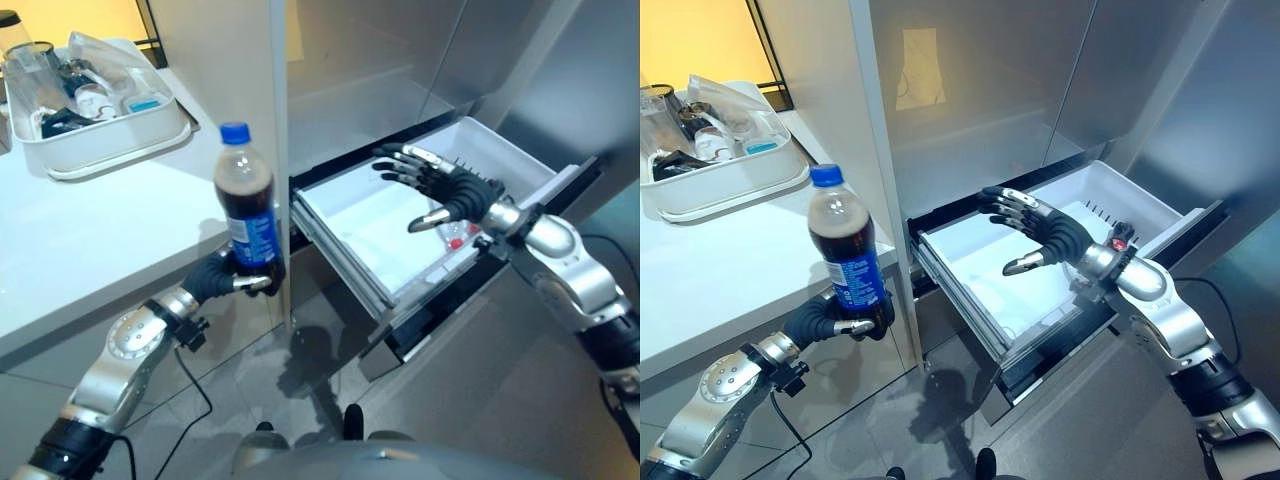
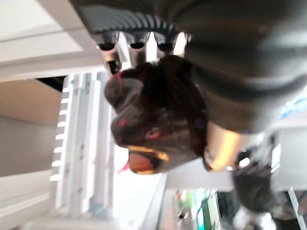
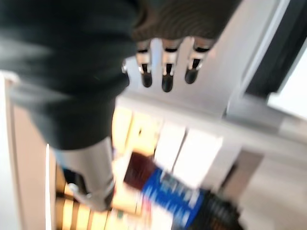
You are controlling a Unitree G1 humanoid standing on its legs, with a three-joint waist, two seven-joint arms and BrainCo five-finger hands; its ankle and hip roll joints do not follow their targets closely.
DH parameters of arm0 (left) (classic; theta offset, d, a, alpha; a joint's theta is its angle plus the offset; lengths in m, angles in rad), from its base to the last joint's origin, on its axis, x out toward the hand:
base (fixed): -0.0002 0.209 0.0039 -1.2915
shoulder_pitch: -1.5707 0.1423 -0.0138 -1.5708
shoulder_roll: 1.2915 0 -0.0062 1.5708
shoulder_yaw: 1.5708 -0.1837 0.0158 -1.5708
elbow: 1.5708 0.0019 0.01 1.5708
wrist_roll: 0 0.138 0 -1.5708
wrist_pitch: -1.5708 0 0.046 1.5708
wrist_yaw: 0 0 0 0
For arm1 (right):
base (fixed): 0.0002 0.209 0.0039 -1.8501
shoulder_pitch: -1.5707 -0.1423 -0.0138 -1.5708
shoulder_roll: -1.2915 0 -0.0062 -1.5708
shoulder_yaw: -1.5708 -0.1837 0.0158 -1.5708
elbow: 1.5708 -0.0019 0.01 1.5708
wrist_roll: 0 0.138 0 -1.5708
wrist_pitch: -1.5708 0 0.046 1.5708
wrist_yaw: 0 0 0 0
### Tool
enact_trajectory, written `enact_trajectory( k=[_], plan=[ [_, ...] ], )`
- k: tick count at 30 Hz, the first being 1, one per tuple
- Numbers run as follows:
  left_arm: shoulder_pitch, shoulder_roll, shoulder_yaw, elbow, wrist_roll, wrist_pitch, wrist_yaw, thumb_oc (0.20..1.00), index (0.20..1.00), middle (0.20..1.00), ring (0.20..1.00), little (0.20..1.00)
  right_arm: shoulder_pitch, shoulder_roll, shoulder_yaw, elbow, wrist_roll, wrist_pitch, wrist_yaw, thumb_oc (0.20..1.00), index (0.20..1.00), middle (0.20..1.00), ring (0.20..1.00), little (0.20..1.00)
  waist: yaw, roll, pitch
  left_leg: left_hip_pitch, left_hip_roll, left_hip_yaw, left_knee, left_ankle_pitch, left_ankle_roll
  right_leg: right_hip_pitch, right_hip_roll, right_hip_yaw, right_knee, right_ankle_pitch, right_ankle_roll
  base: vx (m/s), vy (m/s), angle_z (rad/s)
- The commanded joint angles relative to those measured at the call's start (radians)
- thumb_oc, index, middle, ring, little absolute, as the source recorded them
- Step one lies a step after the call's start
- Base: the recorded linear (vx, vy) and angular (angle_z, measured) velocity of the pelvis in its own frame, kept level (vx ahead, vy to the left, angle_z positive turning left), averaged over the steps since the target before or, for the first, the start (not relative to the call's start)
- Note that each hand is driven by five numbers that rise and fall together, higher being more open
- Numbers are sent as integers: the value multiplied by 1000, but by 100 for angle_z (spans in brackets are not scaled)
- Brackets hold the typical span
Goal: Take the drinks into the refrigerator
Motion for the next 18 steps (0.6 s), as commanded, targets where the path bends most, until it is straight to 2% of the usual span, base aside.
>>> enact_trajectory(
  k=[1,2,5,6,7,9,14,18],
  plan=[
    [-182,18,-10,-59,-25,-94,22,200,200,200,200,200,-107,15,56,-41,87,-1,9,1000,1000,1000,1000,1000,26,10,-36,12,-25,-71,1,-68,32,22,-12,-18,94,-96,55,0,0,0],
    [-181,18,-11,-58,-25,-94,22,200,200,200,200,200,-106,15,56,-41,87,-1,9,1000,1000,1000,1000,1000,26,12,-37,19,-24,-72,1,-78,32,29,-11,-18,93,-104,57,0,0,0],
    [-218,6,-45,-31,22,-98,41,200,200,200,200,200,-115,100,97,-38,122,17,9,1000,1000,1000,1000,1000,26,15,-34,11,-26,-68,1,-67,33,20,-13,-17,95,-96,55,-24,-1,-1],
    [-218,6,-45,-31,22,-98,41,200,200,200,200,200,-115,100,97,-38,122,17,9,1000,1000,1000,1000,1000,26,14,-34,11,-26,-68,1,-67,33,20,-13,-17,96,-96,55,-40,1,-2],
    [-238,-12,-67,-13,58,-96,52,200,200,200,200,200,-117,156,135,-47,153,46,24,1000,1000,1000,1000,1000,28,16,-32,12,-27,-67,1,-68,34,20,-12,-15,96,-97,54,0,0,0],
    [-250,-33,-80,4,95,-93,68,200,200,200,200,200,-104,196,158,-53,190,69,25,1000,1000,1000,1000,1000,28,16,-31,12,-27,-67,1,-68,34,20,-12,-16,97,-98,54,-1,-3,-2],
    [-255,-65,-93,33,176,-94,91,200,200,200,200,200,-110,273,222,-110,268,118,34,1000,1000,1000,1000,1000,30,15,-29,11,-27,-68,1,-69,36,20,-12,-16,97,-100,52,-2,-1,-2],
    [-255,-72,-95,45,224,-96,100,200,200,200,200,200,-133,315,251,-102,279,129,23,1000,1000,1000,1000,1000,35,16,-28,12,-29,-67,1,-69,37,20,-12,-15,99,-101,51,0,0,0]
  ],
)
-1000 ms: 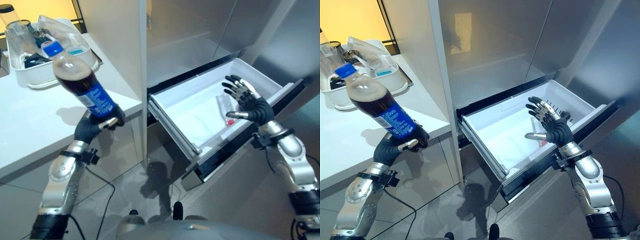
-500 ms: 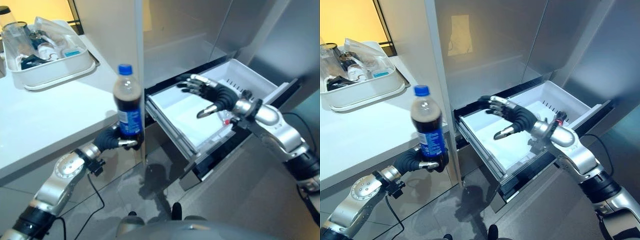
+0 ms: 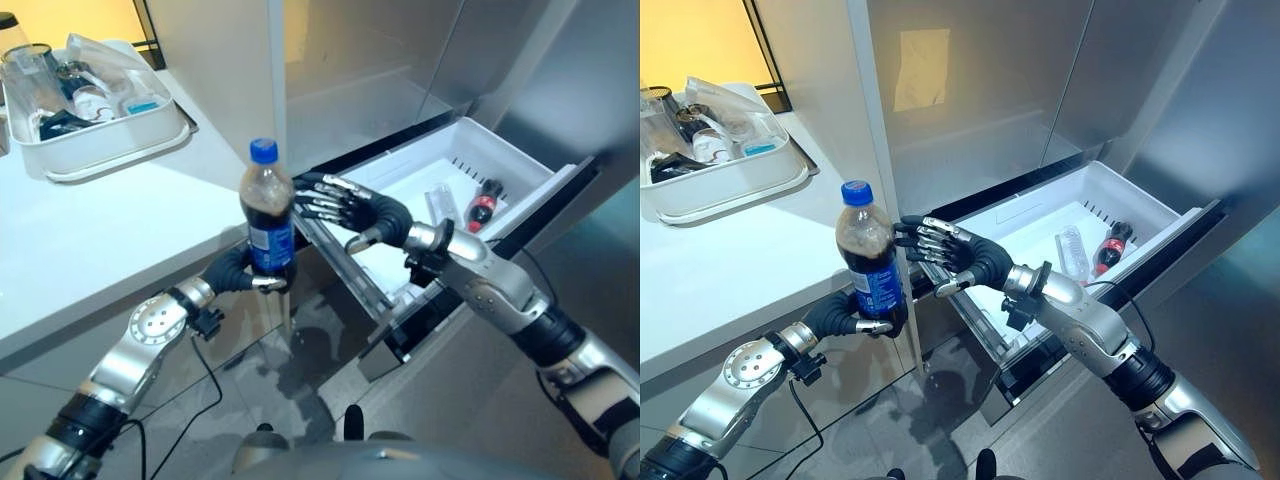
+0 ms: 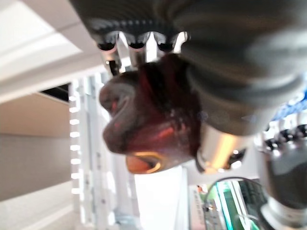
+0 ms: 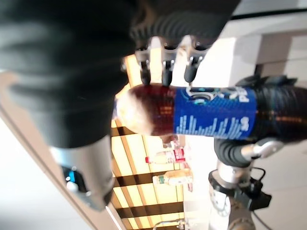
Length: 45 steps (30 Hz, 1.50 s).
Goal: Take the drinks into the refrigerator
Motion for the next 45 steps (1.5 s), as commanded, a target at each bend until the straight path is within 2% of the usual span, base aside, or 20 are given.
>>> enact_trajectory(
  k=[1,3,9,16,21,22,30,38,45],
  plan=[
    [-166,-43,-29,-34,45,-89,20,200,200,200,200,200,-107,86,92,-95,70,-31,60,1000,1000,1000,1000,1000,31,14,-26,11,-27,-74,1,-69,38,25,-12,-24,98,-104,53,0,0,0],
    [-169,-48,-34,-37,60,-91,25,200,200,200,200,200,-124,131,100,-67,64,-46,42,1000,1000,1000,1000,1000,35,13,-27,12,-28,-73,1,-69,38,27,-13,-23,98,-103,53,-10,2,-6],
    [-180,-61,-48,-36,71,-98,31,200,200,200,200,200,-151,180,98,2,43,-66,20,1000,1000,1000,1000,1000,43,11,-28,11,-27,-77,1,-68,38,30,-16,-30,95,-101,53,-1,0,-1],
    [-170,-76,-38,-33,78,-98,38,200,200,200,200,200,-157,189,74,41,-6,-88,1,1000,1000,1000,1000,1000,47,14,-31,11,-29,-82,1,-69,39,35,-19,-31,91,-101,53,0,0,0],
    [-160,-76,-28,-38,77,-99,31,200,200,200,200,200,-183,180,46,86,-169,-126,-18,1000,1000,1000,1000,1000,53,18,-33,10,-31,-88,1,-69,40,36,-22,-36,90,-100,54,1,0,1],
    [-162,-83,-30,-35,73,-98,31,200,200,200,200,200,-181,193,34,145,-181,-130,-46,1000,1000,1000,1000,1000,54,19,-34,11,-32,-89,1,-69,41,39,-24,-37,89,-98,54,0,0,0],
    [-168,-82,-37,-41,60,-95,40,200,200,200,200,200,-213,208,9,238,-230,-149,-97,1000,1000,1000,1000,1000,62,18,-35,9,-33,-92,1,-68,41,42,-27,-39,86,-95,54,-3,-1,3],
    [-169,-76,-44,-41,54,-92,28,200,200,200,200,200,-231,160,-24,282,-293,-164,-112,1000,1000,1000,1000,1000,65,16,-36,7,-33,-97,1,-68,41,42,-28,-46,84,-93,55,0,0,0],
    [-180,-82,-50,-37,41,-91,27,200,200,200,200,200,-231,172,-31,337,-264,-157,-116,1000,1000,1000,1000,1000,67,15,-34,6,-33,-99,1,-67,40,41,-28,-46,85,-92,55,0,0,0]
  ],
)
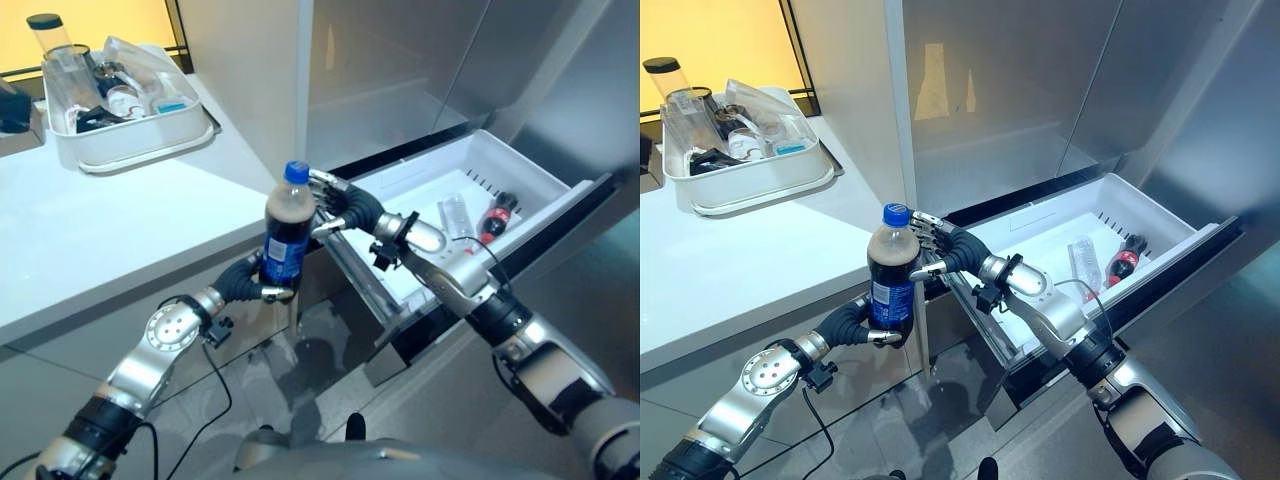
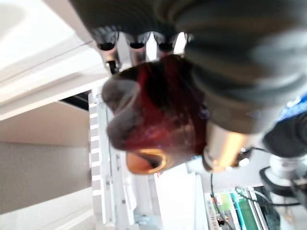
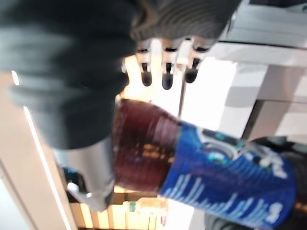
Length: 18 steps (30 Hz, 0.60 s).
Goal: Take the drinks into the refrigerator
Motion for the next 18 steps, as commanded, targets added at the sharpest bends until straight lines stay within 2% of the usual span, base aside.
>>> enact_trajectory(
  k=[1,10,18],
  plan=[
    [-181,-25,-12,-73,-52,-90,11,200,200,200,200,200,-116,-3,-46,31,54,-57,-2,1000,1000,1000,1000,1000,18,10,-19,5,-33,-84,1,-72,40,32,-25,-30,85,-94,57,0,0,0],
    [-192,-23,-18,-69,-28,-83,16,200,200,200,200,200,-79,-20,40,-87,175,35,91,1000,1000,1000,1000,1000,11,6,-10,1,-32,-85,1,-71,40,22,-23,-29,89,-97,56,0,0,0],
    [-196,-27,-16,-63,-20,-79,30,200,200,200,200,200,-79,24,76,-109,219,56,98,1000,1000,1000,1000,1000,15,4,-7,1,-30,-82,1,-70,39,25,-22,-27,85,-96,56,0,0,0]
  ],
)
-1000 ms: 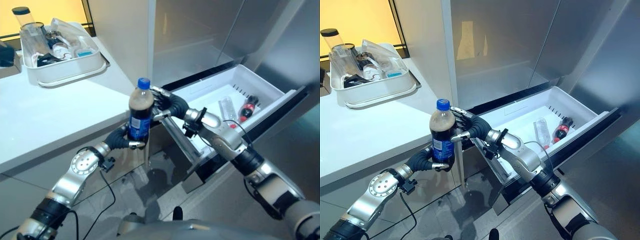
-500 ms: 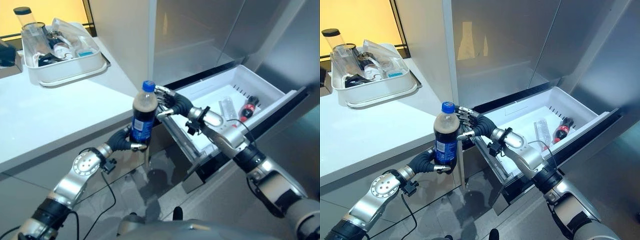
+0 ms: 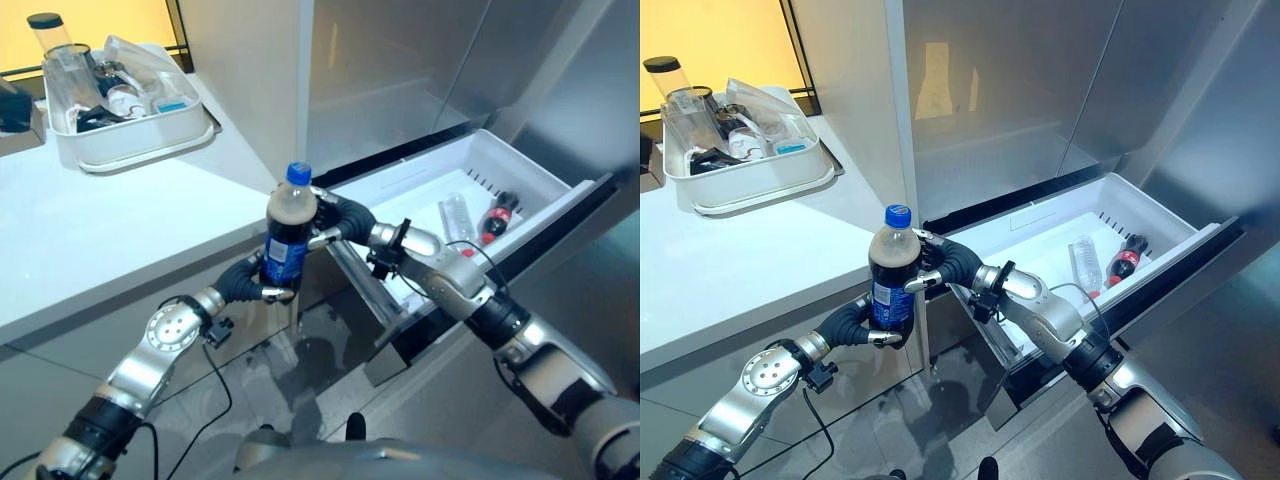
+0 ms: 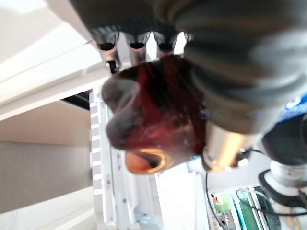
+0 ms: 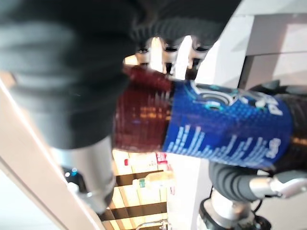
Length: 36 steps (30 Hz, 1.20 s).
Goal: Take the drinks into the refrigerator
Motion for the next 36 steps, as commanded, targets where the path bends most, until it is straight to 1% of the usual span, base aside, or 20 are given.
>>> enact_trajectory(
  k=[1,7,11,21,25,27,30,31,32,36],
  plan=[
    [-197,-28,-15,-63,-21,-79,33,200,200,200,200,200,-84,29,29,-61,58,-23,26,1000,1000,1000,1000,1000,16,4,-6,3,-30,-80,1,-70,39,28,-21,-27,84,-96,56,0,0,0],
    [-196,-33,-13,-60,-13,-77,40,200,200,200,200,200,-86,45,40,-74,64,-21,24,1000,1000,1000,1000,1000,18,4,-5,3,-29,-82,1,-70,39,28,-22,-27,84,-96,55,0,0,0],
    [-194,-46,-10,-59,-2,-78,48,200,200,200,200,200,-94,72,53,-75,60,-17,26,1000,1000,1000,1000,1000,20,5,-4,4,-30,-84,1,-71,39,28,-21,-27,83,-96,54,0,0,0],
    [-195,-54,-11,-61,3,-76,60,200,200,200,200,200,-117,139,71,-6,63,-25,3,1000,1000,1000,1000,1000,29,7,-6,5,-30,-84,1,-71,40,31,-25,-31,83,-95,54,0,0,0],
    [-198,-56,-20,-60,-1,-78,65,200,200,200,200,200,-143,179,87,47,37,-30,-9,1000,1000,1000,1000,1000,35,8,-8,5,-31,-84,1,-71,40,31,-26,-31,85,-95,55,0,0,0],
    [-199,-55,-24,-62,-7,-77,67,200,200,200,200,200,-156,190,87,75,9,-44,-23,1000,1000,1000,1000,1000,37,8,-9,6,-32,-85,1,-71,41,31,-26,-31,84,-95,55,0,0,0],
    [-191,-57,-20,-67,-19,-78,72,200,200,200,200,200,-166,195,66,86,-106,-92,-66,1000,1000,1000,1000,1000,38,9,-9,4,-34,-85,1,-71,42,33,-26,-32,83,-94,56,0,0,0],
    [-190,-56,-19,-68,-21,-77,72,200,200,200,200,200,-160,198,57,93,-127,-99,-81,1000,1000,1000,1000,1000,38,10,-8,4,-34,-85,1,-71,43,32,-27,-32,84,-94,56,0,0,0],
    [-192,-56,-20,-67,-20,-76,76,200,200,200,200,200,-150,207,48,111,-132,-98,-97,1000,1000,1000,1000,1000,39,10,-8,3,-35,-85,1,-71,43,31,-27,-31,86,-93,57,0,0,0],
    [-199,-58,-17,-56,-9,-69,85,200,200,200,200,200,-131,206,47,105,-171,-85,-89,1000,1000,1000,1000,1000,37,10,-9,4,-34,-86,1,-71,43,29,-28,-32,87,-93,56,0,0,0]
  ],
)
